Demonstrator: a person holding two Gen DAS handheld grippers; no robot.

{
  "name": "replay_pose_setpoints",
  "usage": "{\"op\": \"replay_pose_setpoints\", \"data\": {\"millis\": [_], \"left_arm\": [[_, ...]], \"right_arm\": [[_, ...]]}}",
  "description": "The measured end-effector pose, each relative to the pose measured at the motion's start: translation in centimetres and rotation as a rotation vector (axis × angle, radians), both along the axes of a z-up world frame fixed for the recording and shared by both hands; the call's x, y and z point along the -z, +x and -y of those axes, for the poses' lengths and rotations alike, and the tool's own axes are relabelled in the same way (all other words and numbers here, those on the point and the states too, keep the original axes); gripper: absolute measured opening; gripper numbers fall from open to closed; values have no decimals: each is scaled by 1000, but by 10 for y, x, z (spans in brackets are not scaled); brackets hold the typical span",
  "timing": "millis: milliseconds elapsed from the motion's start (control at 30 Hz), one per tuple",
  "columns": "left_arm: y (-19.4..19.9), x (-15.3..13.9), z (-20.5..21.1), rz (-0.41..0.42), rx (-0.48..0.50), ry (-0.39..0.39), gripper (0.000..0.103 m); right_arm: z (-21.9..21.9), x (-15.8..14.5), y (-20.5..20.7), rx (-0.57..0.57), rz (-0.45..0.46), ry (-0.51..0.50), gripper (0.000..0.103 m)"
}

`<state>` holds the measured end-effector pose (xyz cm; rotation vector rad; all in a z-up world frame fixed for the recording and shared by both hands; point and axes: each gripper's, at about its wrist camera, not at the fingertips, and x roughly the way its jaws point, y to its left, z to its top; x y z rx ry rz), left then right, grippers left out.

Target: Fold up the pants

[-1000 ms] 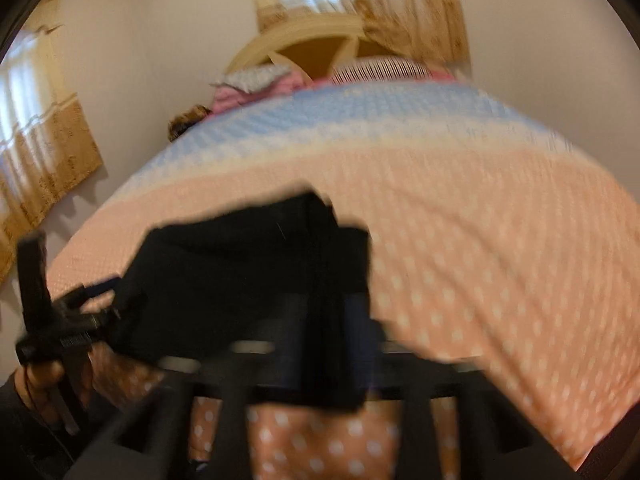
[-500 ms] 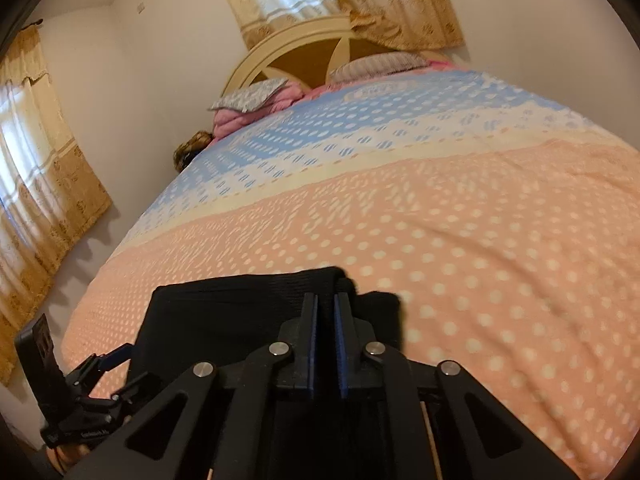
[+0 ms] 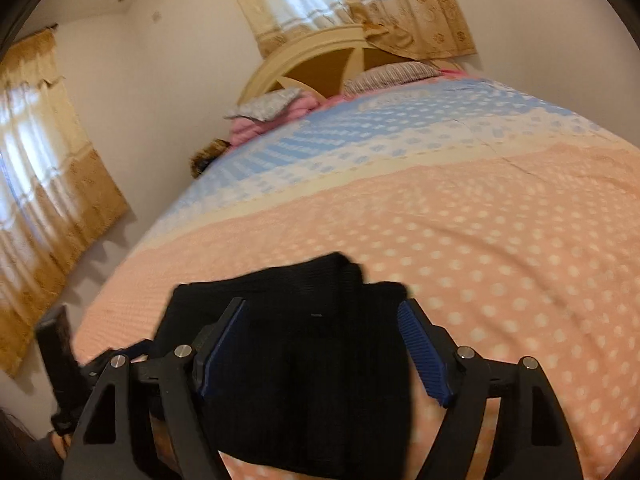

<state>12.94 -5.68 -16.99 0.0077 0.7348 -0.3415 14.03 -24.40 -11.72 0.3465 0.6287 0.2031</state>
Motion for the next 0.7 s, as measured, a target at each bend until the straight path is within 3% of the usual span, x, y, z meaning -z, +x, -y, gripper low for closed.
{"op": "replay_pose_setpoints", "data": {"millis": [67,133,200,233,400,533,567,633,700], "left_arm": [[0,0,0,-2,0,-1,100],[0,1,0,-3,1,6,100],[0,1,0,-5,2,2,100],[0,1,0,-6,2,0,100],[-3,0,-3,-1,9,-3,101],[-4,7,-12,-22,10,-13,101],[-6,9,-14,-24,12,-12,101],[-11,11,-22,-21,11,-23,102],[-14,13,-31,-23,1,-51,103]], "right_arm": [[-12,7,6,-12,-38,-57,69],[-18,14,10,-17,-65,-95,25],[-15,17,11,-13,-77,-106,10],[-11,17,9,-14,-74,-85,9],[-9,13,-6,13,-79,-194,8],[-3,32,3,28,-126,-189,10],[-5,27,2,25,-117,-207,14],[-9,15,1,45,-120,-232,44],[-14,-1,0,82,-95,-255,52]]}}
